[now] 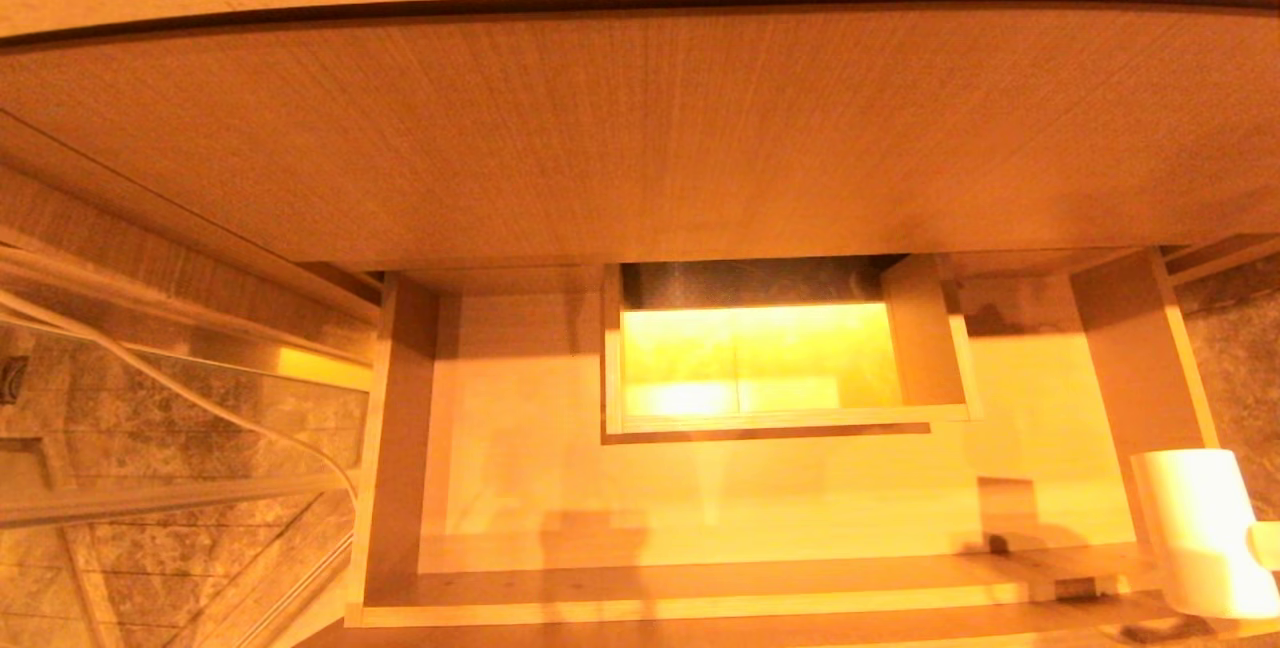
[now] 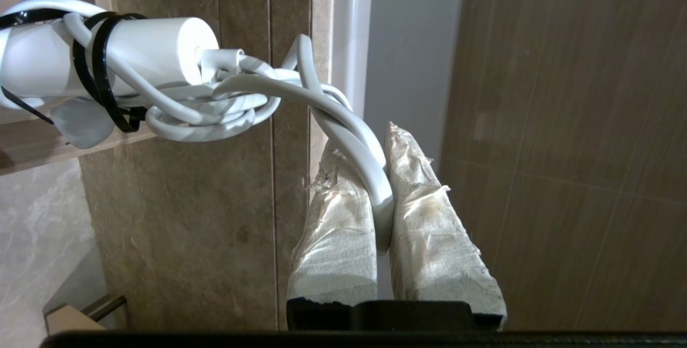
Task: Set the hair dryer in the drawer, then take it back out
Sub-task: Put it into the drawer
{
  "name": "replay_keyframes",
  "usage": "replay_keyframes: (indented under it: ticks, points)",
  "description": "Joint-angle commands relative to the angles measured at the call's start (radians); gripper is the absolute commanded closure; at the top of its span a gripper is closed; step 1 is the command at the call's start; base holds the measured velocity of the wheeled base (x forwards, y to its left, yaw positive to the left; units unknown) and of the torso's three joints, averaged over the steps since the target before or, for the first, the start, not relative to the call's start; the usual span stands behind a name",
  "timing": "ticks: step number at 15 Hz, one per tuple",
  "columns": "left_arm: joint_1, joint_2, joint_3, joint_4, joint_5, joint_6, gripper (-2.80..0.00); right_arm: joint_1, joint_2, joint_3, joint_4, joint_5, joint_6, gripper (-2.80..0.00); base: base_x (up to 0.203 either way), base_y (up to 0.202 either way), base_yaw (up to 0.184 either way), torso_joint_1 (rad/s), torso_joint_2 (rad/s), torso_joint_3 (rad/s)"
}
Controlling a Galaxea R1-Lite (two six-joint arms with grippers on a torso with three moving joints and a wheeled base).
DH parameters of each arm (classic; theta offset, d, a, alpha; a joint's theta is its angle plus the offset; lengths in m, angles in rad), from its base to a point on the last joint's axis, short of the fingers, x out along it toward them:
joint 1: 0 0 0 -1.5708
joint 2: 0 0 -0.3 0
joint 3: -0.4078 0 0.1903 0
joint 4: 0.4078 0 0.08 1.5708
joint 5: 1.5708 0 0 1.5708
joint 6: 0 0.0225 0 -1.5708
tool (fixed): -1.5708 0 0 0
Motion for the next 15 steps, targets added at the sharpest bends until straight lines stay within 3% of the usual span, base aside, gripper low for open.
replay_keyframes:
  ticks: [1, 5, 11, 15]
  points:
    - [0.0, 0.0, 0.0, -0.001, 0.001, 0.0, 0.0, 0.002, 0.006, 0.014, 0.001, -0.001, -0.005, 0.0, 0.0, 0.0, 0.0, 0.0, 0.0, 0.0]
    - [0.0, 0.0, 0.0, -0.001, 0.001, 0.0, 0.0, 0.004, 0.047, 0.027, 0.001, -0.001, -0.002, 0.0, 0.0, 0.0, 0.0, 0.0, 0.0, 0.0]
    - [0.0, 0.0, 0.0, -0.001, 0.001, 0.0, 0.0, 0.076, 0.108, 0.02, 0.0, 0.019, 0.004, 0.0, 0.0, 0.0, 0.0, 0.0, 0.0, 0.0]
    - [0.0, 0.0, 0.0, -0.001, 0.001, 0.0, 0.0, 0.155, 0.147, 0.041, -0.107, 0.022, 0.006, 0.0, 0.0, 0.0, 0.0, 0.0, 0.0, 0.0]
